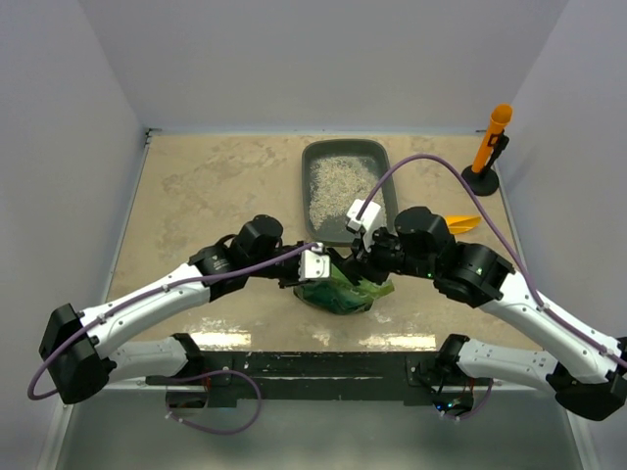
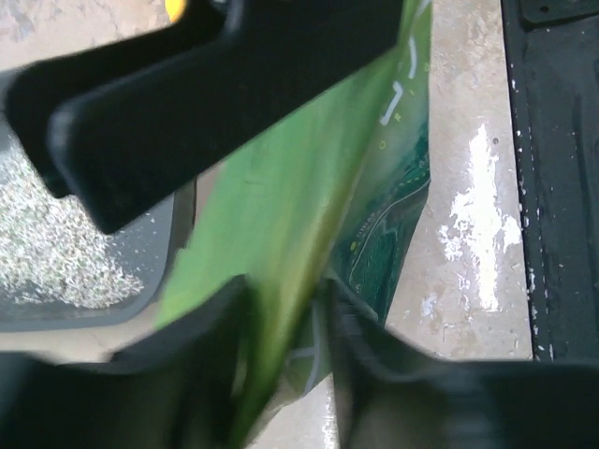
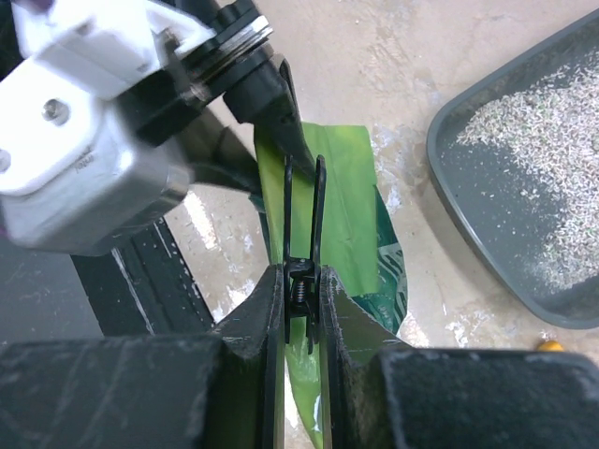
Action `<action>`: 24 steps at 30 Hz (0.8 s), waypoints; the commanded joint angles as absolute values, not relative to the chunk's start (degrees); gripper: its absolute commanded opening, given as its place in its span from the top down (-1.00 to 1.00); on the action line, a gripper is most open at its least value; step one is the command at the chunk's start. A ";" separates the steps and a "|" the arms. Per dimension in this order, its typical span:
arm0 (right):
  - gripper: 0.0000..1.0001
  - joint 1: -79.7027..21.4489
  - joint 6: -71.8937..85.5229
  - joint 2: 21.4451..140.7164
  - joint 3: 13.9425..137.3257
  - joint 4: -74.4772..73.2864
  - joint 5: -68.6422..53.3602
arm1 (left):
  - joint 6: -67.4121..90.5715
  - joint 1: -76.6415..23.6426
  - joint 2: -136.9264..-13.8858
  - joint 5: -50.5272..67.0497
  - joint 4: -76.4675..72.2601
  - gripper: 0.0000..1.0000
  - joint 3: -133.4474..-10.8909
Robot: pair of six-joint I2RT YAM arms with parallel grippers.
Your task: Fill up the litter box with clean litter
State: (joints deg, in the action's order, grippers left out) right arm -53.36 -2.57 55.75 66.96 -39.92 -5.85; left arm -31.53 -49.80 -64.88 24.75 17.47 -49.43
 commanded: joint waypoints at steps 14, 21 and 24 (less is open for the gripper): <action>1.00 -53.96 -1.23 56.43 65.30 -32.96 -9.85 | -32.78 -48.52 -65.30 25.58 15.56 1.00 -51.86; 1.00 -54.05 -2.55 56.95 67.50 -32.78 -7.56 | -32.96 -48.60 -64.51 26.01 15.91 1.00 -51.42; 1.00 -53.96 -2.99 57.22 68.46 -33.40 -7.21 | -33.05 -48.60 -64.42 26.10 15.65 1.00 -51.07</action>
